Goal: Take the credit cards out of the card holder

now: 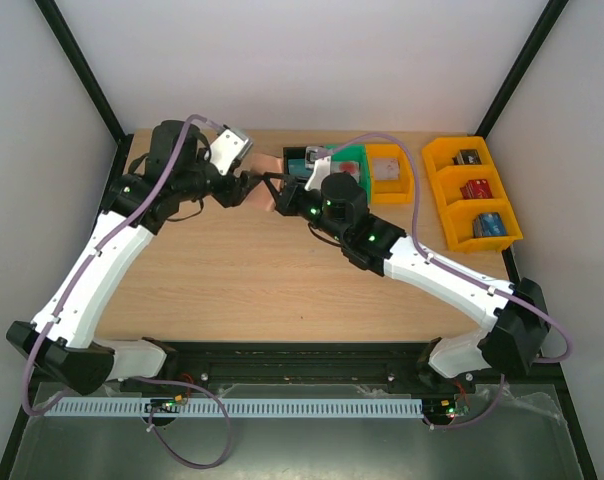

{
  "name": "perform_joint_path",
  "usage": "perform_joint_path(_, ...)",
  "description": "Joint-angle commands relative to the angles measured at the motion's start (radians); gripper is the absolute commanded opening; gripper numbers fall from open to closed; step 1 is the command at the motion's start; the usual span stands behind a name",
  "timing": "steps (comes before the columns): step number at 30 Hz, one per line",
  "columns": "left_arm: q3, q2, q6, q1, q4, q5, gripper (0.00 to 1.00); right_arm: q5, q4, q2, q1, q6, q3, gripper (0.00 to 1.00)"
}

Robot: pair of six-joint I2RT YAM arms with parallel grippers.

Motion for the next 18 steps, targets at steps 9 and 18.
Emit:
perform_joint_path(9, -0.053, 0.0, 0.043, -0.008, -0.007, 0.08, 0.77, -0.117, 0.163, -0.031, 0.031, 0.087, 0.05, 0.02)
perform_joint_path(18, -0.089, 0.016, 0.085, -0.049, 0.027, -0.145, 0.69, -0.163, 0.175, -0.038, 0.031, 0.09, 0.055, 0.02)
